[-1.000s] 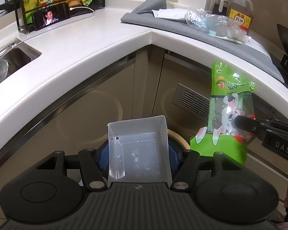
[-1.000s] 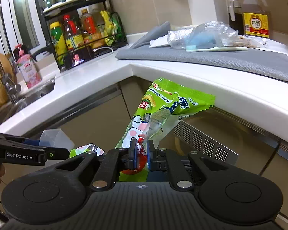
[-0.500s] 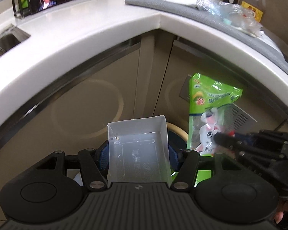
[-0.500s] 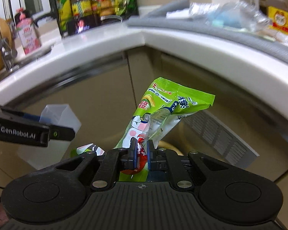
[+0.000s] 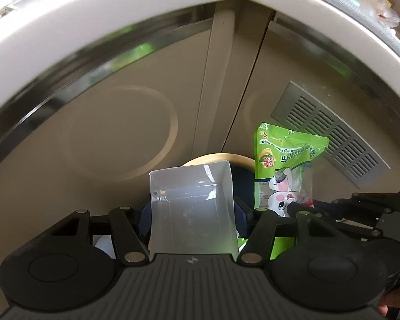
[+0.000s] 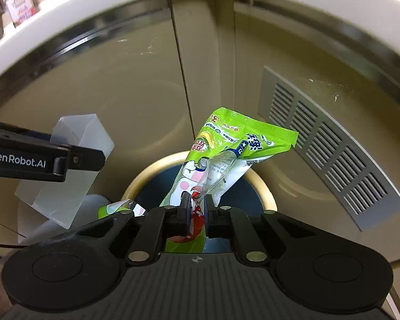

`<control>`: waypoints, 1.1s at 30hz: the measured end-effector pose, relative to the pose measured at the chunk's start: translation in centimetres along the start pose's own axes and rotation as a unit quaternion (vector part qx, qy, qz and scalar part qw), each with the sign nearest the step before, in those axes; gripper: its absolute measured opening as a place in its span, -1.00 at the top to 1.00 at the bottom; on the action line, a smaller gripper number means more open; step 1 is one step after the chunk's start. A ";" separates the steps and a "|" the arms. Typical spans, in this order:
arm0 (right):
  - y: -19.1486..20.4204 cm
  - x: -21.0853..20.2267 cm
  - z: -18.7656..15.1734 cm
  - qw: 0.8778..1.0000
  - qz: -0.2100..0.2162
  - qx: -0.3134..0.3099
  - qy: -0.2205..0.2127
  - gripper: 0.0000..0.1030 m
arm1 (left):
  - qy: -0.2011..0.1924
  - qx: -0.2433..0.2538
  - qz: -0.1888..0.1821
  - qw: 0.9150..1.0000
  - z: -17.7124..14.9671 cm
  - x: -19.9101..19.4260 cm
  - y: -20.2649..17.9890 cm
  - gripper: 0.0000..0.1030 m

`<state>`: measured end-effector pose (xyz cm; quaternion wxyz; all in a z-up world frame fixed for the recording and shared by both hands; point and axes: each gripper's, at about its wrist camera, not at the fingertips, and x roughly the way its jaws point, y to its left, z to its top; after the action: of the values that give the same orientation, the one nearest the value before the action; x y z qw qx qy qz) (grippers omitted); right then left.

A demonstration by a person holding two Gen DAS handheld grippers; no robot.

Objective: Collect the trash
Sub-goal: 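Carry the clear box and green wrapper down over the blue trash bin, then open both tools to drop the box and wrapper into the bin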

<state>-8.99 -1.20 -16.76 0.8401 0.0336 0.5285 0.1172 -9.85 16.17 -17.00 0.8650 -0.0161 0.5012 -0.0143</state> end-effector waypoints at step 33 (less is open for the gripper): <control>1.2 8.3 3.1 0.994 -0.021 -0.007 0.104 0.78 | 0.091 0.030 0.023 0.995 2.4 8.1 -1.5 -0.28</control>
<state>-2.96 2.13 -22.45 0.7832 0.0042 0.6128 0.1055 -3.70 14.42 -22.78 0.8160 0.0228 0.5775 -0.0113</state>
